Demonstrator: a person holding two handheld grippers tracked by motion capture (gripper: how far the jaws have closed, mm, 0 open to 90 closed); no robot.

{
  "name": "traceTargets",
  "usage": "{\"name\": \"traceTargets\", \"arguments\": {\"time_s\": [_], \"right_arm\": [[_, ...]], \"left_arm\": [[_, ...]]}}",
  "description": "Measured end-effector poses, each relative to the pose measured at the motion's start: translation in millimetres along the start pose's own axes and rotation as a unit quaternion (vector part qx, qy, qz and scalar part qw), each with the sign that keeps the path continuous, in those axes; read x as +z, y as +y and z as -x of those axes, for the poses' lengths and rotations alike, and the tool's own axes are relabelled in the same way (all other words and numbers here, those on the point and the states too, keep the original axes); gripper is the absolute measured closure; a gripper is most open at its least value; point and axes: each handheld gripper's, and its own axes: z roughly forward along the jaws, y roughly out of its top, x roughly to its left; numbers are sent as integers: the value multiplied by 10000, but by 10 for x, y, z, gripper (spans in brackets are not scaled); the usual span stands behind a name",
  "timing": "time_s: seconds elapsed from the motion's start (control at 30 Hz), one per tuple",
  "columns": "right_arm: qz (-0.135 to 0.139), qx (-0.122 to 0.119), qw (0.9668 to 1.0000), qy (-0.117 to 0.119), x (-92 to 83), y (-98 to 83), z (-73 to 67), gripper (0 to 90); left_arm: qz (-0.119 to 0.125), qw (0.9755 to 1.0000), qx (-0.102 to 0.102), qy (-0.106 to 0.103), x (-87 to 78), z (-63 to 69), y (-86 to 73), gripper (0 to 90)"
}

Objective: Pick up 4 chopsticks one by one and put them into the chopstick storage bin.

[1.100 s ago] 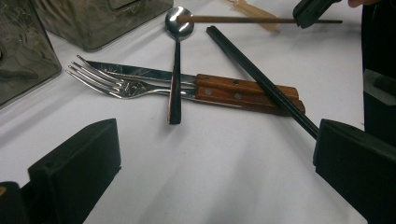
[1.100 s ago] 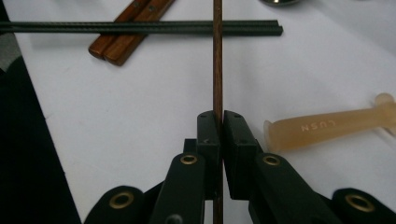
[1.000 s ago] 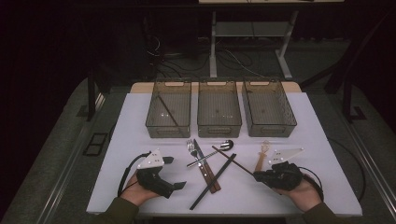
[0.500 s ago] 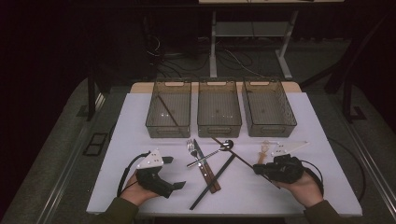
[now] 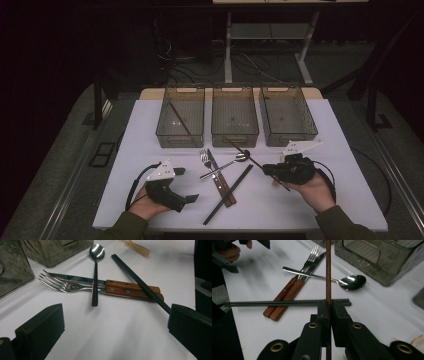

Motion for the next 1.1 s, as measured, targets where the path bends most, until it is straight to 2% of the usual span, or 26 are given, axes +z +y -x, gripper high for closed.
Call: {"name": "traceTargets", "arguments": {"time_s": [0.33, 0.57, 0.83, 1.1], "right_arm": [[180, 85, 9998, 38, 127, 196, 13, 854], [266, 88, 9996, 23, 218, 360, 15, 854], [362, 114, 9993, 23, 348, 514, 34, 854], [475, 76, 9988, -80, 490, 682, 9, 854]], "left_arm": [[17, 10000, 8, 0, 0, -5, 0, 0], [111, 9999, -98, 8, 2, -7, -12, 0], [108, 9999, -103, -3, 1, -9, -12, 0], [95, 9999, -108, 13, 6, -10, -13, 2]]}}
